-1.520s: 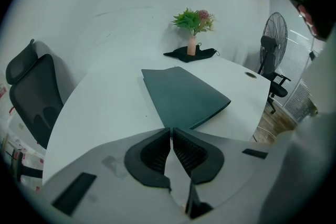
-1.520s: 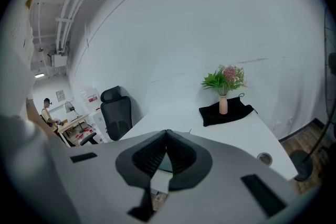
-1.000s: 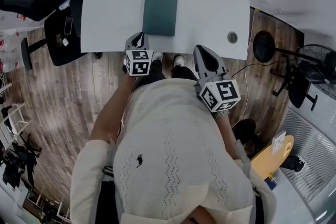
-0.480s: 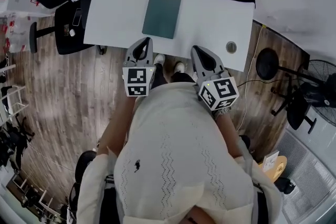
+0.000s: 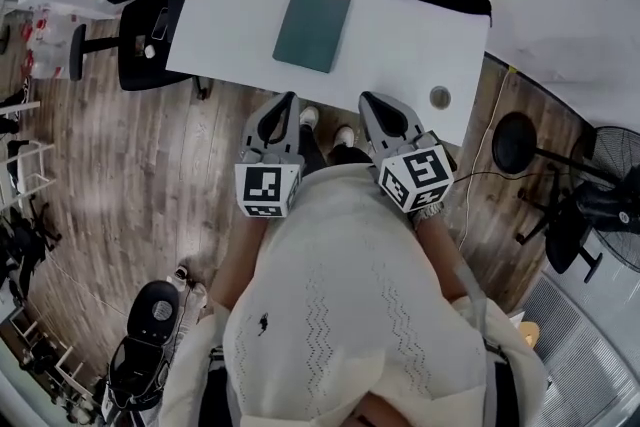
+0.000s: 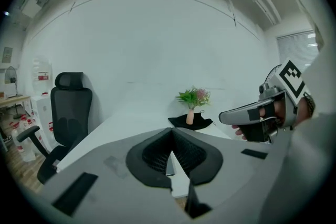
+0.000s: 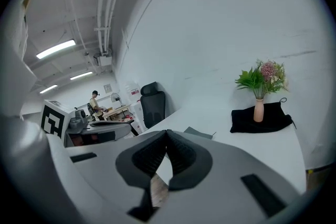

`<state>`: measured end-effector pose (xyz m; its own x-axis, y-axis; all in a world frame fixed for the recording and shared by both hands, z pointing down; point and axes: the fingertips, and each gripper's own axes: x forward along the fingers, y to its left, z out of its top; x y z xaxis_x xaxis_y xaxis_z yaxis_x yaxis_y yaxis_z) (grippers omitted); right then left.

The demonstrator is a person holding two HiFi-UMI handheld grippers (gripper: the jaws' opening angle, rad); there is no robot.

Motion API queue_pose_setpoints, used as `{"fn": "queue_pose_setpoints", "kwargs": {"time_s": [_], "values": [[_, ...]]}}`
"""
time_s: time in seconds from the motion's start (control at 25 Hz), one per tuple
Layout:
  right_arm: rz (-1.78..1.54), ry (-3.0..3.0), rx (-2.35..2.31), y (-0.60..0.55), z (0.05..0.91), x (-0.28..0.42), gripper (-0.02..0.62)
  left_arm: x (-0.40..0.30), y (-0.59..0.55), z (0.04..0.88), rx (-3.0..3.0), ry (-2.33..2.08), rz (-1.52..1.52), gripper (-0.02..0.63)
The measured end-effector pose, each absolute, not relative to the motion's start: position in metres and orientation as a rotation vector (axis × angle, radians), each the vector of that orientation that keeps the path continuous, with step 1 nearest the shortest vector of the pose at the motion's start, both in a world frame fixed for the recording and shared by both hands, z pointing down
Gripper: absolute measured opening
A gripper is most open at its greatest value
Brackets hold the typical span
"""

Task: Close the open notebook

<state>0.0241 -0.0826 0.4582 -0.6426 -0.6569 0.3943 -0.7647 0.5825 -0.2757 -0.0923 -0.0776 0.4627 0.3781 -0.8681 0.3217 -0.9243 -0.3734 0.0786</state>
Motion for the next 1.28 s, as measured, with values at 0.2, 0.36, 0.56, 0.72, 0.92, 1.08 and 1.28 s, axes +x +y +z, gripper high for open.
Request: {"fn": "queue_pose_setpoints", "kwargs": {"time_s": [0.2, 0.36, 0.56, 0.72, 0.92, 1.08, 1.28], "values": [[0.594, -2.591, 1.132, -0.073, 0.454, 0.029, 0.002, -0.087, -0.063, 0.436, 2.448, -1.657, 0.277, 0.012], [0.566, -2.620, 1.129, -0.068, 0.444, 0.034, 0.002, -0.081, -0.056, 0.409, 2.475, -1.710, 0.204, 0.012], [0.502, -2.674, 1.157, -0.070, 0.421, 0.040, 0.002, -0.080, -0.050, 0.373, 2.486, -1.784, 0.098, 0.012], [0.441, -2.715, 1.171, -0.069, 0.400, 0.044, 0.002, -0.090, -0.042, 0.357, 2.496, -1.855, 0.086, 0.012], [0.391, -2.736, 1.189, -0.067, 0.384, 0.051, 0.002, -0.096, -0.034, 0.354, 2.477, -1.892, 0.085, 0.012], [0.380, -2.758, 1.210, -0.066, 0.372, 0.058, 0.002, -0.095, -0.031, 0.352, 2.485, -1.904, 0.086, 0.012], [0.370, -2.778, 1.231, -0.065, 0.365, 0.064, 0.002, -0.091, -0.029, 0.350, 2.485, -1.919, 0.082, 0.012]]}}
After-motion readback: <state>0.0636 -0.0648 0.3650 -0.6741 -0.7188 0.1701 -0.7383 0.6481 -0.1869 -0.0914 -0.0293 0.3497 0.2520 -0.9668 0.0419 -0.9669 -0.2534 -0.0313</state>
